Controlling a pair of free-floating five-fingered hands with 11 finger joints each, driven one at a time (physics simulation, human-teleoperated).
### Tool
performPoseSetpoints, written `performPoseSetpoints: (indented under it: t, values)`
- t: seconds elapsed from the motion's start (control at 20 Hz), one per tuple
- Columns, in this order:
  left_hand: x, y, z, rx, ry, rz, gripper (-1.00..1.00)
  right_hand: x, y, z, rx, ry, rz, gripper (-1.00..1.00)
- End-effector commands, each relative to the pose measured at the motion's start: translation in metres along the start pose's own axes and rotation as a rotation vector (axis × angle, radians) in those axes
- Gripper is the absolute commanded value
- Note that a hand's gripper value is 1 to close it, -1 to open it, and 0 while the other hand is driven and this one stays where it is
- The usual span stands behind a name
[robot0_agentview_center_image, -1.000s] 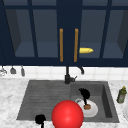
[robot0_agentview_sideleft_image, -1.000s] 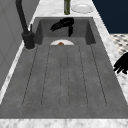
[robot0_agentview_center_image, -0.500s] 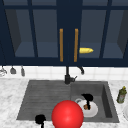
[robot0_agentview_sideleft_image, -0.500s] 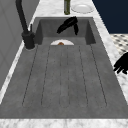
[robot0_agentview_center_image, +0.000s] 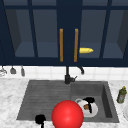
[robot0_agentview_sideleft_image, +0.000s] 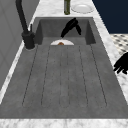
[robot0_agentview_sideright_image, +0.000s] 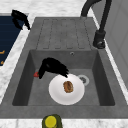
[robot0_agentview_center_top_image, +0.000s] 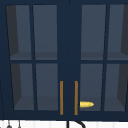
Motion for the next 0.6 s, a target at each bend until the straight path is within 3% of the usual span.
performPoseSetpoints:
  t: [0.0,0.55]
  values:
    - [0.0,0.0,0.0,0.0,0.0,0.0,0.0,-0.003,0.001,-0.013,0.056,0.006,-0.017,-1.0]
    - [0.0,0.0,0.0,0.0,0.0,0.0,0.0,-0.014,0.001,-0.041,0.224,0.017,-0.057,-1.0]
